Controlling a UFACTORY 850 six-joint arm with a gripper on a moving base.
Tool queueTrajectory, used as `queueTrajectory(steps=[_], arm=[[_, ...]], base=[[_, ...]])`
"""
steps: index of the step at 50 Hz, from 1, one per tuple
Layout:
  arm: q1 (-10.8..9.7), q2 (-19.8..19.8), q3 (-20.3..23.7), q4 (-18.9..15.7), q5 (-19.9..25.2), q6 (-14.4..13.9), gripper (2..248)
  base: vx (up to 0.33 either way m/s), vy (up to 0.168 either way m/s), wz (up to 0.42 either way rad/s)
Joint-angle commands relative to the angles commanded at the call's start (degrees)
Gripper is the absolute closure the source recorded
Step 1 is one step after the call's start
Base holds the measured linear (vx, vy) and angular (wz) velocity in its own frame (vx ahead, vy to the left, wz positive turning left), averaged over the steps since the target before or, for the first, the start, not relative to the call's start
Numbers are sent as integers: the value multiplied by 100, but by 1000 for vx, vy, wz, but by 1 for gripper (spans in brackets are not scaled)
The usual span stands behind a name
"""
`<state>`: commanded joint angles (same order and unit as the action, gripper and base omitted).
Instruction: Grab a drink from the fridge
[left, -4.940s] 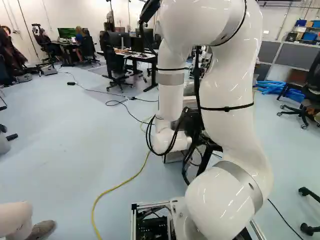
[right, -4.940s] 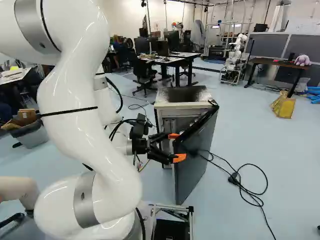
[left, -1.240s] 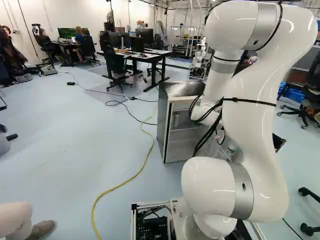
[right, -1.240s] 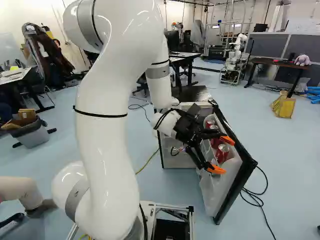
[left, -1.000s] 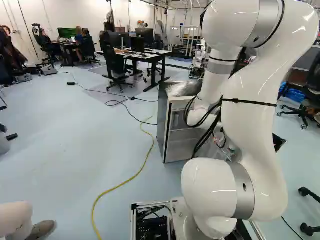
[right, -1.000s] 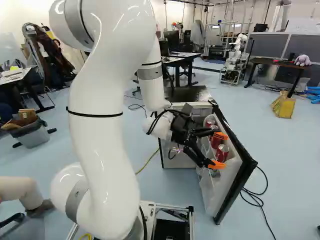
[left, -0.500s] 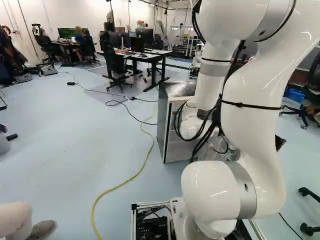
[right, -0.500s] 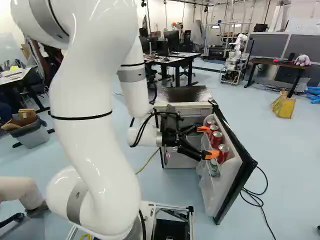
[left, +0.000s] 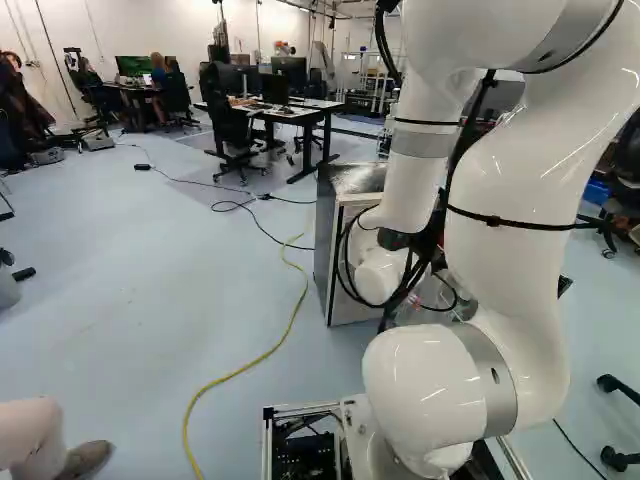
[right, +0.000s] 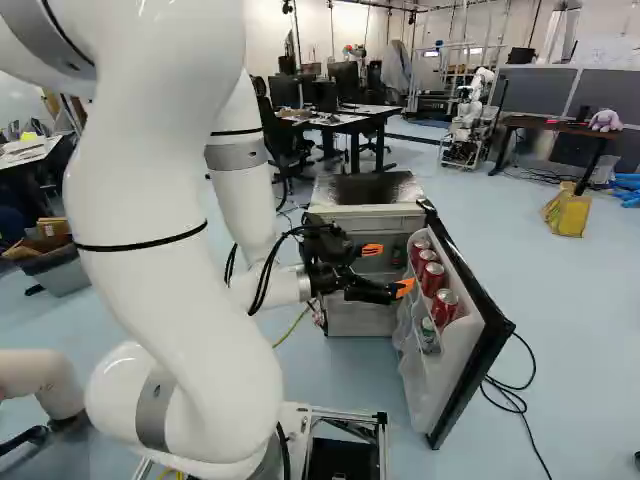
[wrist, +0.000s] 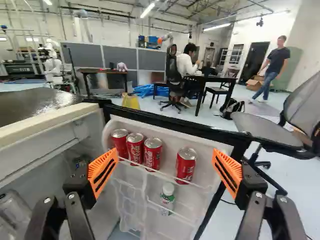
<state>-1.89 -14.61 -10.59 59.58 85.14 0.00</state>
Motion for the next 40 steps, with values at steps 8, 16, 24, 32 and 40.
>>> queueTrajectory(steps=[8,16,24,32,40], arm=[[5,5,7,-221,-42,0,3],[7,-36,0,-272,-85,0,3],[9,-211,-36,-281,-129,0,3],[12,-417,-82,-282,-171,0,3],[14,-632,-136,-282,-184,0,3]], base=[[0,0,0],[0,0,0],[0,0,0],[0,0,0],[0,0,0]])
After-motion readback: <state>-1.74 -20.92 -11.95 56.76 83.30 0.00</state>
